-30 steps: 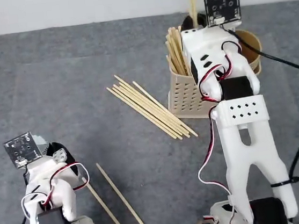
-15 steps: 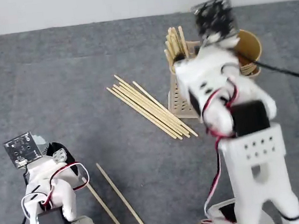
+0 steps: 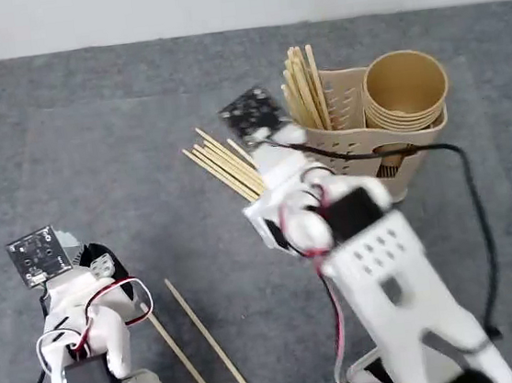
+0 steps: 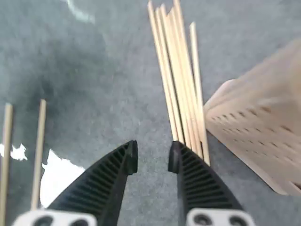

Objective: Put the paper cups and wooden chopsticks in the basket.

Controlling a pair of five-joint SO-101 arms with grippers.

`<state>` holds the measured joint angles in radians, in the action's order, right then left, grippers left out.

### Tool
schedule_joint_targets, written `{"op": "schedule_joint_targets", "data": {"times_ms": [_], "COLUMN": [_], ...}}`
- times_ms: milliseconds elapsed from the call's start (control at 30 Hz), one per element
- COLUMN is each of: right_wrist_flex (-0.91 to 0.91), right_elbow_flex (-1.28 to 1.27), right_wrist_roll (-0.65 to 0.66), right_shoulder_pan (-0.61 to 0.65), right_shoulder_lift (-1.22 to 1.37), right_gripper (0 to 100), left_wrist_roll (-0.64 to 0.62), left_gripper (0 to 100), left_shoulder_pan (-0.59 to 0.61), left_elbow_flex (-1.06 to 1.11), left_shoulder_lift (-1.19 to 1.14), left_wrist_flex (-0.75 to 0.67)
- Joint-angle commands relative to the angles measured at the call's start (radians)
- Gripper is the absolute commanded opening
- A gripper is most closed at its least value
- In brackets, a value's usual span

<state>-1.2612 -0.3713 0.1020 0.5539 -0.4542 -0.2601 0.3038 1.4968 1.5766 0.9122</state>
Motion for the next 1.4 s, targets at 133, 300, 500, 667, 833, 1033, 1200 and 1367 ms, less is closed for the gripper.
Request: {"op": "schedule_joint_targets", "data": {"times_ms": [133,300,500,667,833,1033,1200,1367], "right_wrist_flex": [0.131,0.139,0.128,0.128,0.128,0.093,-0.008,-0.061], "right_elbow_flex": [0.176,0.362,0.614,0.763,0.836,0.836,0.836,0.836], "right_wrist_roll": [0.114,0.146,0.147,0.149,0.149,0.209,0.207,0.206], "right_shoulder_pan": [0.041,0.039,-0.004,-0.044,-0.073,-0.067,-0.008,0.031], "right_shoulder_lift": [0.374,0.625,0.906,1.070,1.136,1.179,1.196,1.198], "right_gripper": [13.9,13.9,13.9,13.9,13.9,13.9,13.9,13.9], "left_wrist_roll": [-0.003,-0.003,-0.003,-0.002,-0.002,-0.002,-0.002,-0.002], "left_gripper": [2,2,2,2,2,2,2,2], "left_shoulder_pan": [0.006,0.005,0.003,0.002,0.002,0.002,0.002,0.002], "left_elbow_flex": [-0.004,0.005,0.005,0.005,0.005,0.005,0.005,0.005], "left_shoulder_lift": [0.014,0.014,0.014,0.014,0.014,0.014,0.014,0.014], "left_wrist_flex": [0.003,-0.002,-0.002,-0.002,-0.003,-0.003,-0.003,-0.003]}}
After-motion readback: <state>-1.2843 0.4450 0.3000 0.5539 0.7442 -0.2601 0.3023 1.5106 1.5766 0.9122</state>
